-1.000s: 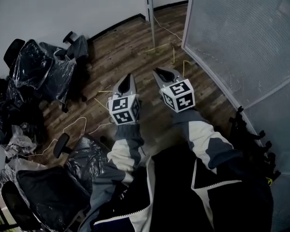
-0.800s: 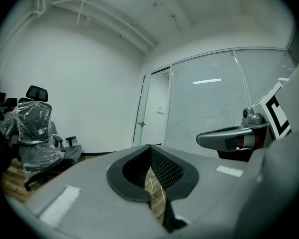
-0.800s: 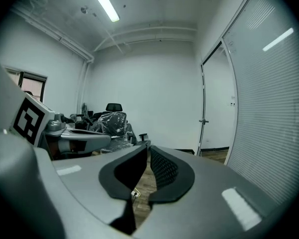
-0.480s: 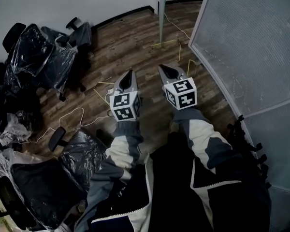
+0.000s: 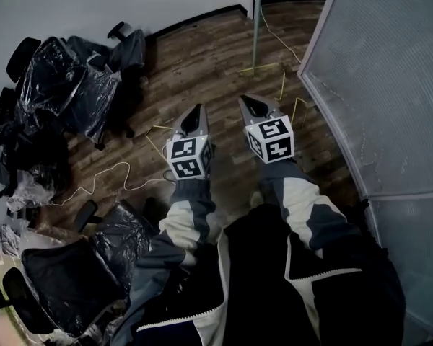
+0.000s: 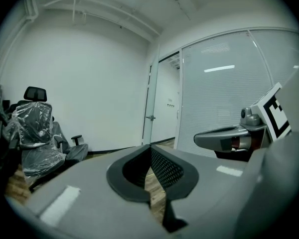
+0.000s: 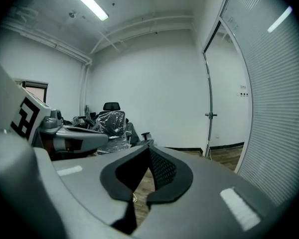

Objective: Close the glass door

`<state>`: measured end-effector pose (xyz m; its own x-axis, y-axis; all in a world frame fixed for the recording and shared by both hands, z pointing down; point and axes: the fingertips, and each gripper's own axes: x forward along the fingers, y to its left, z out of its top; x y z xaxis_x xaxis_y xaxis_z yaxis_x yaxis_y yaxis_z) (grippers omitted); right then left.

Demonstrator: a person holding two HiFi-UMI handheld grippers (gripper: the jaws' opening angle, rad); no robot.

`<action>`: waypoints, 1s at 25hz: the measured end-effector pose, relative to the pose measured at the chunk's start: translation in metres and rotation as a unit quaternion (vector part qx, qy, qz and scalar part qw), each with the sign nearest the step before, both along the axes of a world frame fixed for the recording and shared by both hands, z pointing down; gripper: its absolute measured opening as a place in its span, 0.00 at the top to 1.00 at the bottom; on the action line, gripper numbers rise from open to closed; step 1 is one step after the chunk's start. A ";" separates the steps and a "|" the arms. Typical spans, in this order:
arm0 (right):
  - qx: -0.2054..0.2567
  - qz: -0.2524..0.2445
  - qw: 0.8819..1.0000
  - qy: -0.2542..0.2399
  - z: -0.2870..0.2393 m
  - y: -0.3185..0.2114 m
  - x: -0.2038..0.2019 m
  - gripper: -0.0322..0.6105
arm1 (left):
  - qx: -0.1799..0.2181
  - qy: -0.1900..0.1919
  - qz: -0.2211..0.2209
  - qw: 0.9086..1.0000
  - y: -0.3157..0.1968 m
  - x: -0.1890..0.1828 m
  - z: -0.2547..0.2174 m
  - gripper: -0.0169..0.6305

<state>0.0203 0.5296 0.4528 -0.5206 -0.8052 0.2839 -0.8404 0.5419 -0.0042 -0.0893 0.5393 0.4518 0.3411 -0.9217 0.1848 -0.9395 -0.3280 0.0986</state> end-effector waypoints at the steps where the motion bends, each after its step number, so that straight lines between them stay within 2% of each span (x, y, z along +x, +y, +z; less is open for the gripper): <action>1: -0.001 -0.004 1.000 0.000 0.001 -0.014 0.006 0.94 | -0.001 0.000 -0.006 1.000 -0.014 0.006 0.001 0.97; 7: 0.000 -0.028 1.000 0.002 0.004 -0.081 0.040 0.94 | 0.000 -0.002 -0.021 1.000 -0.080 0.046 -0.001 0.97; 13: 0.004 -0.038 0.999 -0.004 0.000 -0.123 0.061 0.94 | 0.000 -0.017 -0.026 1.000 -0.121 0.068 -0.009 0.97; 19: -0.003 -0.035 0.999 -0.008 0.009 -0.156 0.065 0.94 | -0.005 -0.025 -0.019 0.999 -0.156 0.073 -0.005 0.97; 25: -0.012 -0.023 0.999 0.020 0.034 -0.200 0.055 0.95 | -0.006 -0.025 -0.004 1.000 -0.212 0.056 -0.001 0.97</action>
<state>0.0755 0.3301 0.4869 -0.5452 -0.7734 0.3236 -0.8142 0.5803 0.0152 -0.0328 0.3274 0.4513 0.3234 -0.9222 0.2122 -0.9461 -0.3189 0.0561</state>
